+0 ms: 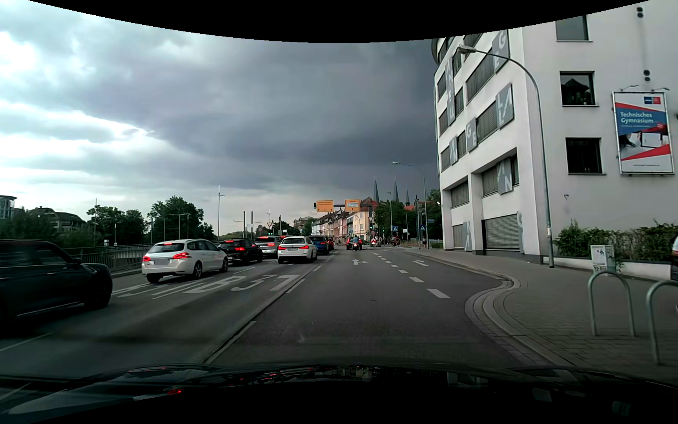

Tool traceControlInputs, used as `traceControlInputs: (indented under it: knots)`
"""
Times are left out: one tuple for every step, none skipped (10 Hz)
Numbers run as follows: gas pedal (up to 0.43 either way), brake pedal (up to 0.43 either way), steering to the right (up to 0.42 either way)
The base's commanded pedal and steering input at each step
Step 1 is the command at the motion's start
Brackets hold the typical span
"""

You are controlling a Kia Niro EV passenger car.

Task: Follow the waypoints while adhering to traffic rules and regulations

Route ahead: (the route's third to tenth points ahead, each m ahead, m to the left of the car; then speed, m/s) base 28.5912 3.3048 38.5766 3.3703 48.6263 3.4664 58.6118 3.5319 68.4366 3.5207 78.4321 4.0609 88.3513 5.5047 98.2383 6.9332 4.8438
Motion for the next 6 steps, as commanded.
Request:
traceControlInputs:
  knots:
    - [0.11, 0.0, 0.003]
    - [0.11, 0.0, 0.003]
    - [0.11, 0.0, 0.003]
    - [0.11, 0.0, 0.003]
    - [0.118, 0.0, 0.003]
    - [0.118, 0.0, 0.003]
